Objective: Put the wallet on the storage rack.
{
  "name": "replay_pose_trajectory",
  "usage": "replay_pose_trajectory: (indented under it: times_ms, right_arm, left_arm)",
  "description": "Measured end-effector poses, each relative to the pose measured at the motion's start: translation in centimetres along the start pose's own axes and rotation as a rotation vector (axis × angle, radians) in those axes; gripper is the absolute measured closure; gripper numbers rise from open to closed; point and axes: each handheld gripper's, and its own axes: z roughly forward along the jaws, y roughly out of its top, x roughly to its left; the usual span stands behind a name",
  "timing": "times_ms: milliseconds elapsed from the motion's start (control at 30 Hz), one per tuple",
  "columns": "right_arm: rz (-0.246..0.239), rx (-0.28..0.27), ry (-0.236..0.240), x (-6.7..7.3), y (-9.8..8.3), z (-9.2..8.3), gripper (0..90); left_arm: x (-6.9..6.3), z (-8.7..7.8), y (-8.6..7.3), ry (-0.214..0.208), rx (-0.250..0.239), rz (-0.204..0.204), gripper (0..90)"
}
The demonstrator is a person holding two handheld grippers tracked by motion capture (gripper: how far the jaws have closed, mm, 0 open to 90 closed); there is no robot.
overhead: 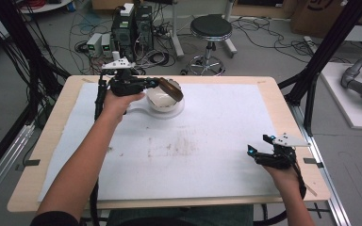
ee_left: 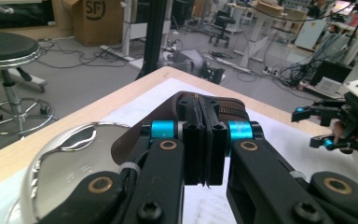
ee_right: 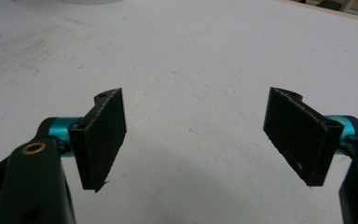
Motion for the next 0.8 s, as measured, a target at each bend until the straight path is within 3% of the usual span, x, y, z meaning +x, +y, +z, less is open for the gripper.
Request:
replay_pose_trajectory:
  times_ms: [433, 800]
  right_arm:
    - [0.001, 0.008, -0.003, 0.1, -0.1, 0.0, 21.3]
    - [0.003, 0.017, -0.008, 0.1, -0.3, -0.1, 21.3]
  left_arm:
    - [1.8, 0.5, -1.0, 0.052, 0.021, -0.032, 88.2]
    - [2.9, 1.6, -2.3, 0.096, 0.074, -0.040, 87.0]
